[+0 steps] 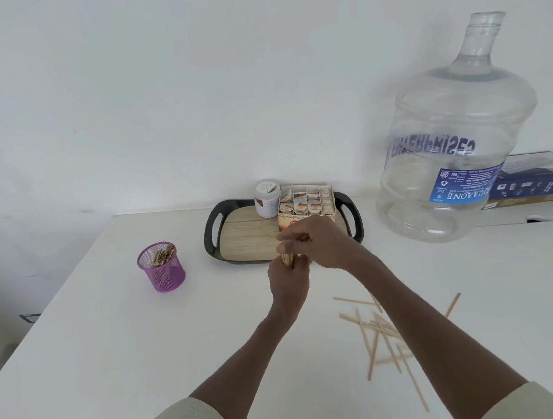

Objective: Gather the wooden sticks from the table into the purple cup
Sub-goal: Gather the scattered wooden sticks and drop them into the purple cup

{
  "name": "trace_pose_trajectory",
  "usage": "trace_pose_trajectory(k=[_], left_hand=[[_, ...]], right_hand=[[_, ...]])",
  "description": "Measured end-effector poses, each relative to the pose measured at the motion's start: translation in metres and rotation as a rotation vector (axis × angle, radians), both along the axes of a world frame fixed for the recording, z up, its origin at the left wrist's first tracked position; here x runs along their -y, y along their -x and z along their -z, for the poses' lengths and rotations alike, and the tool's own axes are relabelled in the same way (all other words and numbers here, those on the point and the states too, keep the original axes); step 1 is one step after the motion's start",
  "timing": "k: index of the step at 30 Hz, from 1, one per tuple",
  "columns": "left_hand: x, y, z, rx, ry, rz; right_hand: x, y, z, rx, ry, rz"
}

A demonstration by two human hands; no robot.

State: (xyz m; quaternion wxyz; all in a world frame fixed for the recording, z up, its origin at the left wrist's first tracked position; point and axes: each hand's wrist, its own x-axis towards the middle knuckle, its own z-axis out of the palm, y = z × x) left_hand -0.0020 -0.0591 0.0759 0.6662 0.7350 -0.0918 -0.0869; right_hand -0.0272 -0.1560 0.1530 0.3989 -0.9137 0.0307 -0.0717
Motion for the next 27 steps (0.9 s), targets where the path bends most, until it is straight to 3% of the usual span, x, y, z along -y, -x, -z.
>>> trace_pose_trajectory(k=[11,22,27], left_hand=[[-0.043,-0.036,0.016,0.091,-0.207,-0.038],[-0.089,-0.084,0.033,0.056,-0.331,-0.014],[-0.112,-0.106,0.050,-0.004,-0.296,-0.041]], right_hand=[[-0.065,-0.035,-0.004,-0.117,0.345,0.032],[-0.107,-0.084,0.014,-0.152,0.336,0.010],[-0.119,-0.109,0.009,-0.122,0.382,0.032]])
